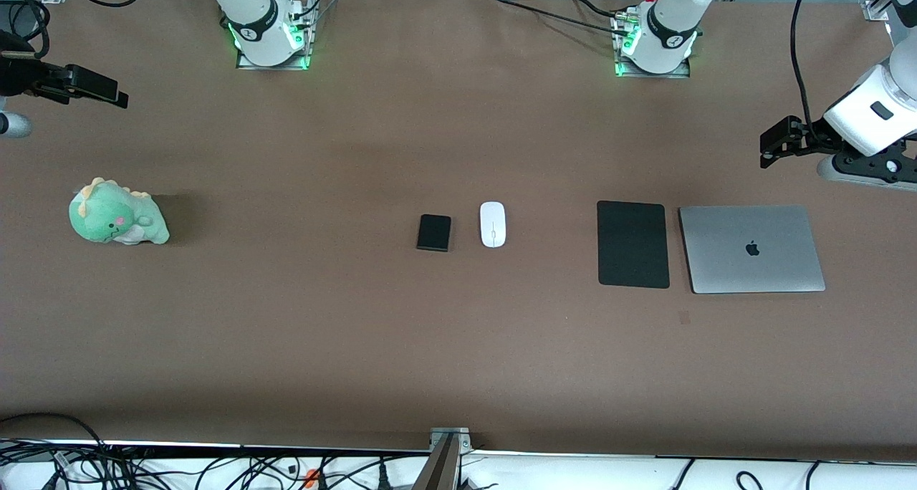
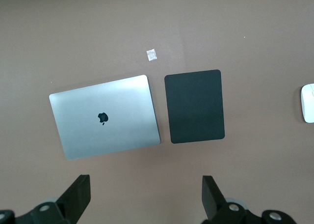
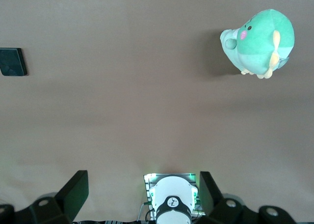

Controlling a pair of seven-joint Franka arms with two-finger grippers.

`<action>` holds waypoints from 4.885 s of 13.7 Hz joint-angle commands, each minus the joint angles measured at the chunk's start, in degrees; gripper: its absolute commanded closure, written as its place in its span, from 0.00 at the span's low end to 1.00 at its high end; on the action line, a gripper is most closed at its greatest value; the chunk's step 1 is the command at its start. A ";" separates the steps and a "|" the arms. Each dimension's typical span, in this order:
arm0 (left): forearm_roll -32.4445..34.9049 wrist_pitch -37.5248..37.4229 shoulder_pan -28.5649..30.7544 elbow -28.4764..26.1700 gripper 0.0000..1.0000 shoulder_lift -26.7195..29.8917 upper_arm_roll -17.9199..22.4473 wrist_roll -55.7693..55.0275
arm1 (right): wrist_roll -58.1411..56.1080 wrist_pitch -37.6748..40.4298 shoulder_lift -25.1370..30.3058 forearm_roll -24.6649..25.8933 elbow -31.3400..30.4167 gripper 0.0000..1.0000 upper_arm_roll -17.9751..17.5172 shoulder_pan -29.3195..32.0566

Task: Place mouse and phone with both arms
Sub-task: 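Move the left gripper to the white mouse while the right gripper swings out, then close the left gripper on the white mouse, then carry the mouse over the black pad while the right gripper reaches the phone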

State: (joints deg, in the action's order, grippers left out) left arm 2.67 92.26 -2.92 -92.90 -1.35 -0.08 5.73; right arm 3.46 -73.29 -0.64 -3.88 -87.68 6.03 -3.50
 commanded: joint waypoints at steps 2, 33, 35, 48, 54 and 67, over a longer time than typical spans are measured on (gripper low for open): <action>-0.65 -2.17 -0.16 1.84 0.00 -0.59 -0.62 -0.46 | 0.49 0.87 -1.47 0.36 0.06 0.00 0.04 -1.50; 12.52 42.91 -33.64 0.09 0.00 -42.51 -6.25 -59.94 | 16.22 -29.63 -25.38 -9.30 -0.38 0.00 0.04 -16.36; 12.97 42.91 -34.00 0.09 0.00 -42.69 -6.25 -60.40 | 16.23 -29.63 -25.38 -9.30 -0.38 0.00 -0.05 -16.45; 12.88 20.26 -21.98 2.02 0.80 -31.53 -6.86 -34.97 | 19.83 -36.13 -27.31 -4.93 0.14 0.00 0.04 -25.13; 9.81 18.48 -6.51 0.79 0.79 -32.83 -7.83 -17.17 | 27.46 -44.47 -31.35 -3.06 1.63 0.00 0.12 -32.35; 9.81 36.50 -0.78 -11.87 0.00 -32.51 -8.80 -16.02 | 42.86 -62.86 -44.36 0.78 2.25 0.00 0.12 -40.62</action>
State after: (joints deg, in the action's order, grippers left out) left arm 13.20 129.62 -4.36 -103.61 -37.18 -8.18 -11.06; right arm 45.35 -136.08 -43.70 -6.23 -86.97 5.74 -43.53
